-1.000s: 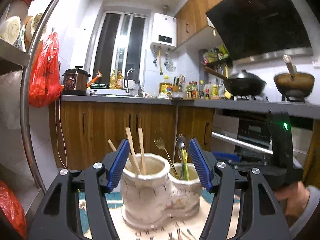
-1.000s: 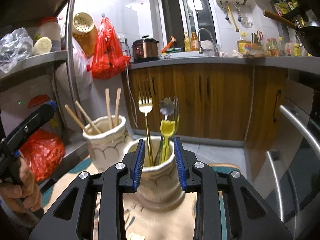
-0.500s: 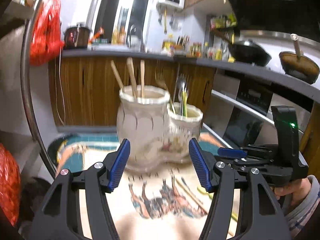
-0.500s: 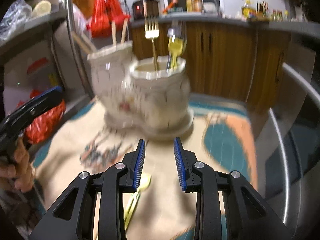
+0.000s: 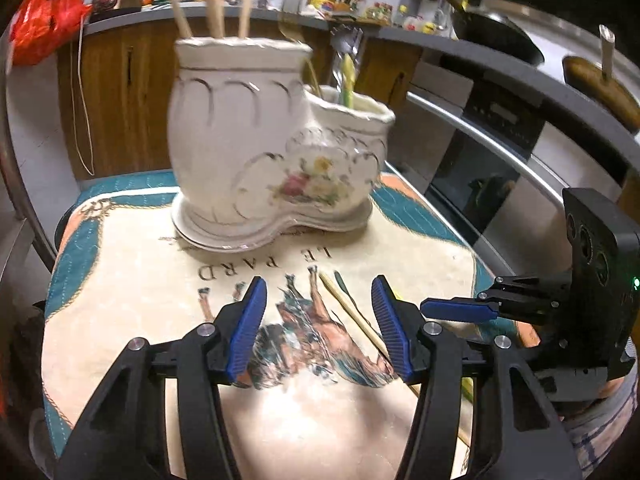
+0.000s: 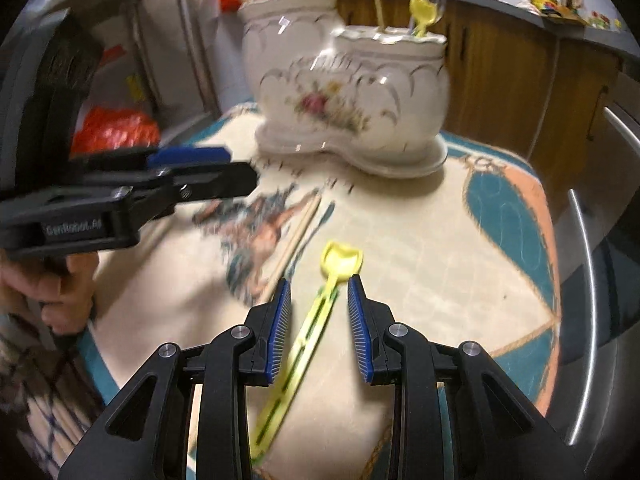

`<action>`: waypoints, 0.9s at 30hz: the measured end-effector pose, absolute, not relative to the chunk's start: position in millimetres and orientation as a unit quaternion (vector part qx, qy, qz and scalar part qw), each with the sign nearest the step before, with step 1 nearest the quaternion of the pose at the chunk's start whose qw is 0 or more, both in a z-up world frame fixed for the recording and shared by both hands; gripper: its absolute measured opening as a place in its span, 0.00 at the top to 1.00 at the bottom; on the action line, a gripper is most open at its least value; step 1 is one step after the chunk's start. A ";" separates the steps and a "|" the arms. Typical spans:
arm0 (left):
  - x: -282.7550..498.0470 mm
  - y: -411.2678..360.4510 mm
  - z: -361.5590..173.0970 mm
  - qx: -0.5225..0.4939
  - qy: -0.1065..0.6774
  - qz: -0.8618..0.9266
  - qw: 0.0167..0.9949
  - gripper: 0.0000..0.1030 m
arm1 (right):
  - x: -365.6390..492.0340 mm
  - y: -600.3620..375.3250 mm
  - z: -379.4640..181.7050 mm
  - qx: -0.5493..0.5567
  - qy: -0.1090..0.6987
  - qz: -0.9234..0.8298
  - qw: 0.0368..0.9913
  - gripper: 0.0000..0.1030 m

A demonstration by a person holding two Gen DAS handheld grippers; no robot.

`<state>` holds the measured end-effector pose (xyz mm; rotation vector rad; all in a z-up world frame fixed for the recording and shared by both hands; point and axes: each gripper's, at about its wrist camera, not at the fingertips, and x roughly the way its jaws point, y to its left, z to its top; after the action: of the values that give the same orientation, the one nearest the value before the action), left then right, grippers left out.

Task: Organize utensils
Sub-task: 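Grasp the last chopstick with the left tool while the right tool grasps the second yellow spoon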

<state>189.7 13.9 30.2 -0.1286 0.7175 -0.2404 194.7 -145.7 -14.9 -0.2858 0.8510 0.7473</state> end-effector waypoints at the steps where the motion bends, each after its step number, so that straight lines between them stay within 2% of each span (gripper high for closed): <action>1: 189.9 11.2 29.1 -0.058 0.353 -0.118 0.927 0.47 | 192.6 -145.4 -17.7 -0.147 0.404 0.349 0.833 0.75; 5: 191.5 -2.7 24.1 -0.033 0.366 -0.123 0.922 0.47 | 193.8 -152.6 -17.4 -0.159 0.402 0.342 0.834 0.90; 10: 195.7 -21.1 12.2 -0.010 0.397 -0.145 0.906 0.50 | 204.6 -167.5 -15.3 -0.165 0.399 0.314 0.845 0.90; 13: 201.6 -33.7 4.5 0.005 0.420 -0.150 0.895 0.56 | 209.0 -173.9 -14.3 -0.176 0.397 0.300 0.849 0.90; 18: 204.4 -55.3 0.7 0.066 0.431 -0.150 0.887 0.57 | 210.4 -178.5 -14.2 -0.179 0.399 0.304 0.846 0.90; 19: 204.9 -56.9 0.5 0.075 0.433 -0.150 0.886 0.60 | 210.9 -179.2 -14.0 -0.177 0.400 0.307 0.845 0.90; 20: 205.4 -57.8 0.9 0.083 0.436 -0.155 0.882 0.70 | 213.3 -179.8 -14.9 -0.175 0.401 0.309 0.844 0.90; 22: 207.5 -56.1 3.2 0.091 0.449 -0.167 0.873 0.80 | 214.6 -180.4 -15.0 -0.174 0.402 0.312 0.843 0.90; 27: 212.4 -43.3 6.1 0.106 0.490 -0.200 0.842 0.89 | 220.3 -178.5 -14.6 -0.164 0.415 0.320 0.836 0.90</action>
<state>212.4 -43.3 6.1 0.2235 1.0340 -0.4216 220.3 -178.5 -14.6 -0.3462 0.8795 0.6780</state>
